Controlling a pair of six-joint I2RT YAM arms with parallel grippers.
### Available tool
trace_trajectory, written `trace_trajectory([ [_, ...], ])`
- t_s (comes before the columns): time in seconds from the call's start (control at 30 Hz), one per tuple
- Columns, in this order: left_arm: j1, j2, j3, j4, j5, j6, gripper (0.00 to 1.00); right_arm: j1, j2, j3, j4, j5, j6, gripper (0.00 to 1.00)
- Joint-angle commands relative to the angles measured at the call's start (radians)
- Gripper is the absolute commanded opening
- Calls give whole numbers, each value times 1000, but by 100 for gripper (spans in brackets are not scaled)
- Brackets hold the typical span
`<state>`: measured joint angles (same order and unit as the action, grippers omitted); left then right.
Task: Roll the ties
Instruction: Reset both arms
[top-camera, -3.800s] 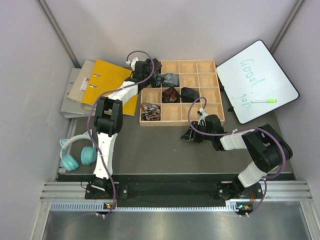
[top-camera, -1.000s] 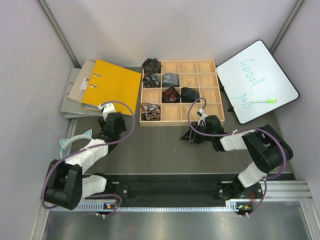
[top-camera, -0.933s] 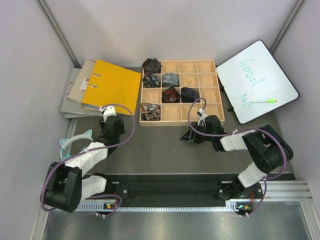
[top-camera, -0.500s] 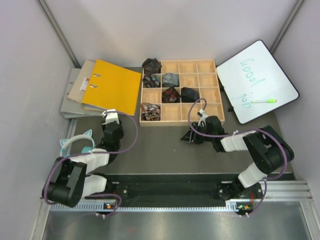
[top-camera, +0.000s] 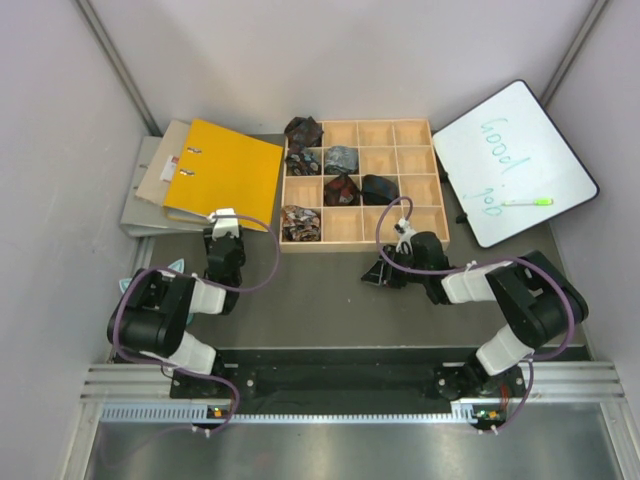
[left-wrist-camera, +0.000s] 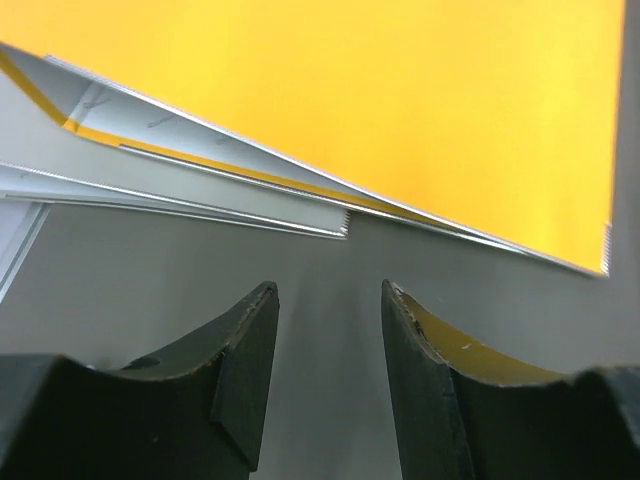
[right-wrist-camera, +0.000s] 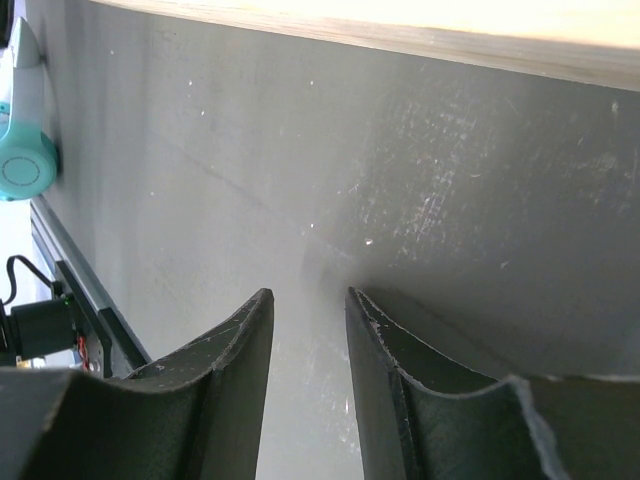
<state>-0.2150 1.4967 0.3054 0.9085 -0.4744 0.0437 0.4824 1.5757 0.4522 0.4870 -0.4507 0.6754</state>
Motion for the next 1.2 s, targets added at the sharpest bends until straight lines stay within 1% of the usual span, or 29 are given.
trace_trajectory([
  [0.0,78,25,-22,227,132,-41,49,8,43,-24,-128,24,-53,37],
  [0.07,104,39,-60,297,215,-42,49,7,46,-26,-125,23,-53,37],
  [0.1,111,97,-71,378,229,-42,49,8,49,-24,-123,21,-53,37],
  [0.13,114,111,-87,432,250,-39,50,8,50,-23,-123,20,-54,37],
  [0.17,118,105,-81,394,279,-33,49,7,55,-21,-125,17,-54,37],
  [0.23,118,89,-36,317,283,-38,48,8,67,-7,-130,12,-59,37],
  [0.37,128,96,-28,297,258,-42,57,8,60,-7,-133,21,-59,37],
  [0.4,126,99,-29,302,252,-42,98,8,52,-15,-127,26,-56,38],
  [0.47,128,96,-31,306,253,-42,99,8,8,-35,-129,50,-54,40],
  [0.53,128,97,-26,299,253,-42,99,8,-35,-32,-162,67,-53,47],
  [0.63,128,97,-26,294,253,-41,99,8,-103,-9,-266,102,-79,60],
  [0.67,128,97,-26,296,252,-42,99,7,-182,8,-295,124,-98,65],
  [0.7,128,96,-26,294,253,-42,99,8,-224,20,-367,162,-108,69],
  [0.73,128,96,-25,296,253,-42,99,8,-274,52,-404,185,-132,78],
  [0.77,128,99,-25,296,253,-42,99,8,-358,69,-444,217,-145,99],
  [0.8,128,97,-25,294,253,-41,99,8,-406,88,-509,286,-167,99],
  [0.83,128,99,-25,294,253,-42,99,7,-445,123,-540,335,-209,99],
  [0.87,129,97,-25,294,253,-42,99,8,-480,134,-559,387,-232,99],
  [0.9,129,97,-25,293,255,-42,99,8,-555,143,-568,493,-255,99],
  [0.97,129,97,-25,293,255,-42,99,8,-611,140,-565,620,-321,99],
  [1.0,129,99,-25,293,257,-42,99,7,-638,128,-548,742,-347,99],
  [1.03,129,97,-23,288,257,-42,99,8,-644,94,-504,779,-426,99],
  [1.17,135,99,-15,276,264,-70,99,7,-648,54,-415,909,-514,99],
])
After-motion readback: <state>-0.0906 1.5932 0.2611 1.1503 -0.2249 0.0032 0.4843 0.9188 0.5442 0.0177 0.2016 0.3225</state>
